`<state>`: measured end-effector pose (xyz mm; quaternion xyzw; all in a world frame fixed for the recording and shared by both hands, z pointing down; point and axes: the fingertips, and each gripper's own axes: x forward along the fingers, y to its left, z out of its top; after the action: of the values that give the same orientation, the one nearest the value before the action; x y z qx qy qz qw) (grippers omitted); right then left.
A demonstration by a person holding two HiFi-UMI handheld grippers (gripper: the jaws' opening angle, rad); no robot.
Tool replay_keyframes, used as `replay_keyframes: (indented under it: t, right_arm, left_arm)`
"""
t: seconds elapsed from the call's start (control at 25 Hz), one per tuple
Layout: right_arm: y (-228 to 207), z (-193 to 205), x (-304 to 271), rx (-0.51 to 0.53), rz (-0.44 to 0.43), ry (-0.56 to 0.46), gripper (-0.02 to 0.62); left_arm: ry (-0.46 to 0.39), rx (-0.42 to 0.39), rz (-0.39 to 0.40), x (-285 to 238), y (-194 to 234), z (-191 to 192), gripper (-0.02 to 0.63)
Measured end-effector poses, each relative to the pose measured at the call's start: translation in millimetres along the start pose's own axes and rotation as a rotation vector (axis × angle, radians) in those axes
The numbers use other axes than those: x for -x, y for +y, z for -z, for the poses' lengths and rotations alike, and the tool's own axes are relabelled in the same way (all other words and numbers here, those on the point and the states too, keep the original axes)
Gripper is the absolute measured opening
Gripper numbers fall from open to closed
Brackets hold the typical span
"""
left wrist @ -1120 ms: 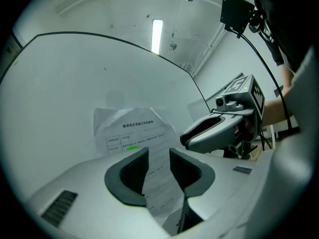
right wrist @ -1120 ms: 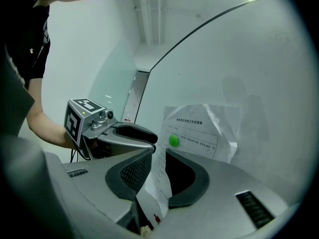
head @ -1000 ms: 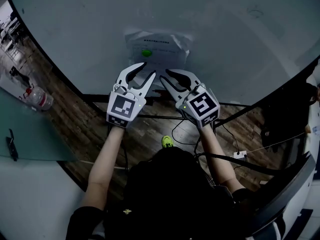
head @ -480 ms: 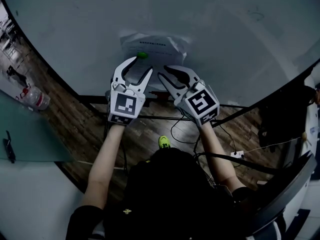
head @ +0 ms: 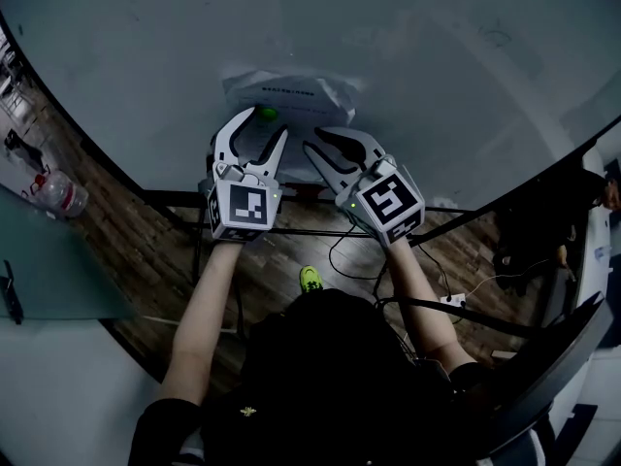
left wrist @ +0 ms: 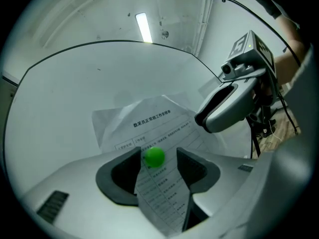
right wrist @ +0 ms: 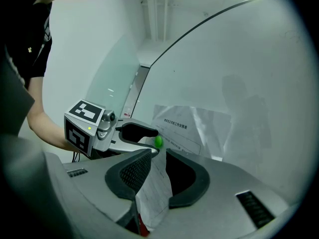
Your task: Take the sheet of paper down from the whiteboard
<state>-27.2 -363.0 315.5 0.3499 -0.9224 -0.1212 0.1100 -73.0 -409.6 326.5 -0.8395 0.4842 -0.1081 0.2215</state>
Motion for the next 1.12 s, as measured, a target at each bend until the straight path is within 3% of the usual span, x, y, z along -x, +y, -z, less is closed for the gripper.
replay_keyframes:
  t: [0.28, 0.72, 1.12]
  right_arm:
    - [-2.2, 0.2, -2.4, 0.002, -0.005, 0.002, 0.11]
    - [-2.1, 0.4, -4.3, 0.006, -0.001, 0.01, 0.11]
    - [-5.7, -1.7, 1.4, 0.006, 0.019, 0.014, 0.11]
  left_arm:
    - [-0.001, -0.037, -0.037, -2.8, 0.6, 0.8, 0.227]
    - [0.012, -0.062, -0.168, -5.3, 6.4, 0.5, 0.198]
    - [0.026, -0.083, -0.207, -5.7, 7.8, 1.2, 0.183]
